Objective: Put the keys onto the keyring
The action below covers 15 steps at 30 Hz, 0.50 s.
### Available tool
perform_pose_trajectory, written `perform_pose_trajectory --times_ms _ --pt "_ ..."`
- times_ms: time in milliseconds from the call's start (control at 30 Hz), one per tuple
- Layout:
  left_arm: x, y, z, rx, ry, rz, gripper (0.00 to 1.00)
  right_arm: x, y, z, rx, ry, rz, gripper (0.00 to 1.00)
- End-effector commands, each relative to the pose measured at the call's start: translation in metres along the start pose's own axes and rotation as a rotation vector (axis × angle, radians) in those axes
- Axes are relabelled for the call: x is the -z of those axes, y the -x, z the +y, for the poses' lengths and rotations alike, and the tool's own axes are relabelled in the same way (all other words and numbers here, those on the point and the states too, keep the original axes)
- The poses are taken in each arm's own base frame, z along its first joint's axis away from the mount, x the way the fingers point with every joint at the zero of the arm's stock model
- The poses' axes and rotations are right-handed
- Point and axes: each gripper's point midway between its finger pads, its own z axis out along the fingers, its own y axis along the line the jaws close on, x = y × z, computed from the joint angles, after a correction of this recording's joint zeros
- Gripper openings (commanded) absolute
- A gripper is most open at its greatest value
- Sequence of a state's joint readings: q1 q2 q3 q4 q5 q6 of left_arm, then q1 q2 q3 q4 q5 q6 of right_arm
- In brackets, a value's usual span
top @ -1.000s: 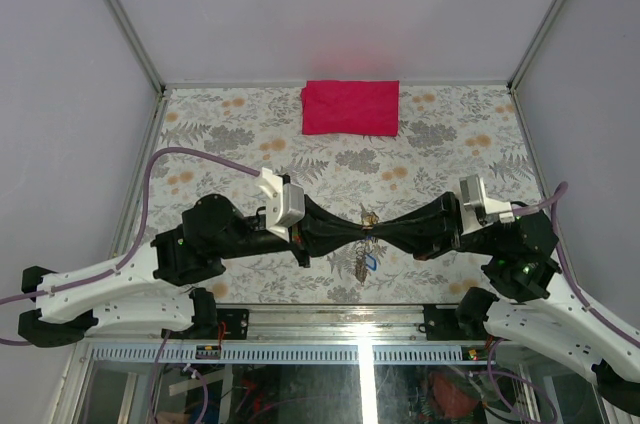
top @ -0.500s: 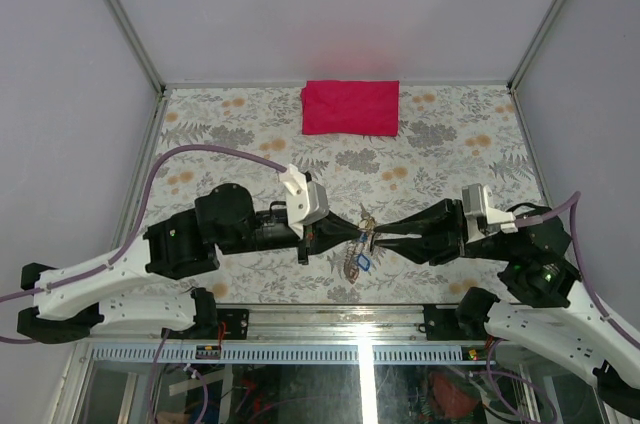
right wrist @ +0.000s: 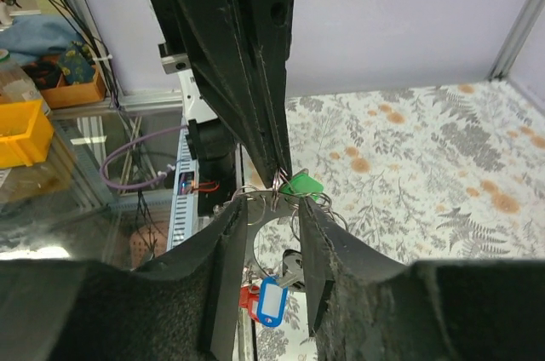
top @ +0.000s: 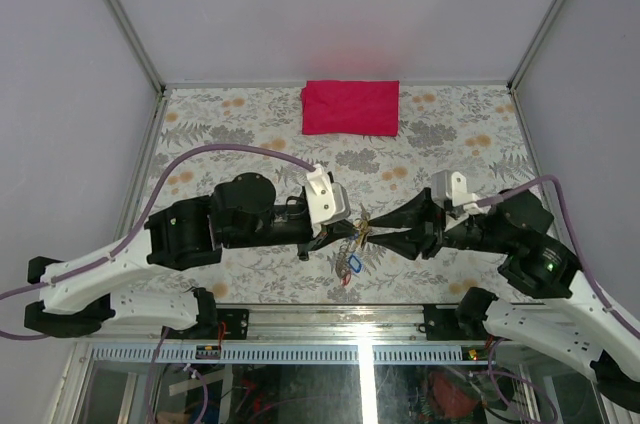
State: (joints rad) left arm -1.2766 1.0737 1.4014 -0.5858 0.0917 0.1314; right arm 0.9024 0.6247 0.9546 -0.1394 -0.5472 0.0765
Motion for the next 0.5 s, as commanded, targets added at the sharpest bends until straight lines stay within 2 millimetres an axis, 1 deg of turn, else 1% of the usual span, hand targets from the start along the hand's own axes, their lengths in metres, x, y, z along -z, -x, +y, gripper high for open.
perform_pose_trajectory --times_ms 0,100,233,367,467 --pt "0.006 0.015 0.005 -0.034 0.023 -0.012 0.00 -0.005 0.010 0.003 0.010 0.031 0.003 0.38" --pt "0.005 0.015 0.005 -0.037 0.021 -0.003 0.00 -0.009 0.007 0.001 0.006 0.041 0.022 0.38" --pt "0.004 0.015 0.005 -0.040 0.019 0.002 0.00 -0.012 0.007 0.001 0.008 0.050 0.021 0.38" --pt "0.005 0.016 0.005 -0.040 0.020 0.000 0.00 -0.015 0.007 -0.001 0.011 0.052 0.022 0.34" --pt "0.005 0.017 0.006 -0.040 0.025 -0.002 0.00 -0.017 0.002 -0.002 0.006 0.053 0.037 0.27"
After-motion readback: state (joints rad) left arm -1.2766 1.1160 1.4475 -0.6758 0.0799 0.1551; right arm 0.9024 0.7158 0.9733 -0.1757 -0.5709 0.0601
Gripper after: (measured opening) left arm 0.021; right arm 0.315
